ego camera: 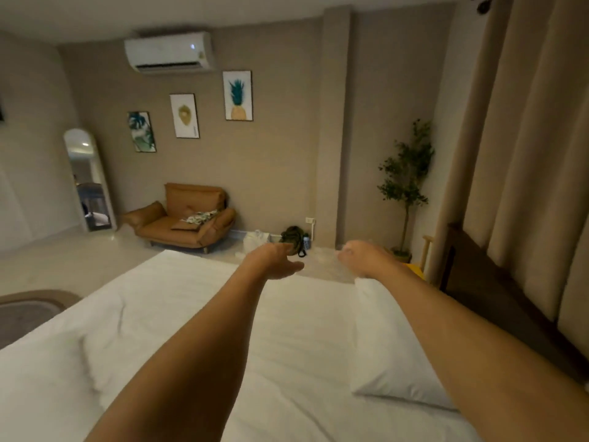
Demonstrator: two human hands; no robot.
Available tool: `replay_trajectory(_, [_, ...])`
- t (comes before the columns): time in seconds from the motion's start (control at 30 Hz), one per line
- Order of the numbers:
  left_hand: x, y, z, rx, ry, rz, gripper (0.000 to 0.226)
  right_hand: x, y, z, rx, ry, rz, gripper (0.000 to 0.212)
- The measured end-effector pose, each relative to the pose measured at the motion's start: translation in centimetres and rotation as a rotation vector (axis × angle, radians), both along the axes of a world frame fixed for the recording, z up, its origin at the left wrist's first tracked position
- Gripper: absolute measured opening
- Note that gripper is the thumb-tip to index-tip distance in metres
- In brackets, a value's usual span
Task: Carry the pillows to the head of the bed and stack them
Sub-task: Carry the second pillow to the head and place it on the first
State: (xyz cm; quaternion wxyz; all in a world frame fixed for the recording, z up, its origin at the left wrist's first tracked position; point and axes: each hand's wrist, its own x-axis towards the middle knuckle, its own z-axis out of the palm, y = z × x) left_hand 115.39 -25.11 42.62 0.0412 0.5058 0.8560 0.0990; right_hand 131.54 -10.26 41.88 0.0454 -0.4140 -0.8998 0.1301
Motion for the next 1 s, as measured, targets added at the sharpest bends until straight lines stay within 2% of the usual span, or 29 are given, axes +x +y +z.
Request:
replay_trajectory(0.07, [-0.4,-5.5,2.7,0.053,0.034,0.008,0.065,-0.9,-6.0,2.6,0.053,0.073,0.025,0.046])
replay_trajectory(0.13, [-0.6,-10.2,4.3,0.093,0.053,0.023,0.065,-1.4,-11.0,4.1,0.09,0.109,0.051,0.043])
replay_trajectory(0.27, [-1.0,-16.8,5.6,0.066,0.07,0.059,0.072,-1.6,-17.4,4.7,0.125,0.094,0.061,0.045])
replay_trajectory(0.4, [-0.8,-22.0,6.3,0.051,0.068,0.061,0.069,-1.3,-21.7,5.1,0.122,0.079,0.072,0.045])
replay_trajectory(0.57, [-2.9,-26.7,6.2,0.055,0.039,0.075,0.103,-2.4,-26.3,6.1,0.09,0.075,0.136,0.052])
replay_trajectory(0.67, [-2.8,-29.8,6.2,0.022,0.048,0.165,0.08,-3.0,-29.4,6.0,0.096,0.011,0.207,0.032])
replay_trajectory(0.83, [-2.7,-33.0,4.7,-0.009,0.047,0.236,0.074,-2.8,-32.6,4.9,0.111,0.017,0.251,0.058])
replay_trajectory(1.0, [-0.3,-38.2,2.4,-0.095,0.008,0.326,0.074,-3.1,-35.4,3.3,0.118,0.008,0.34,0.062])
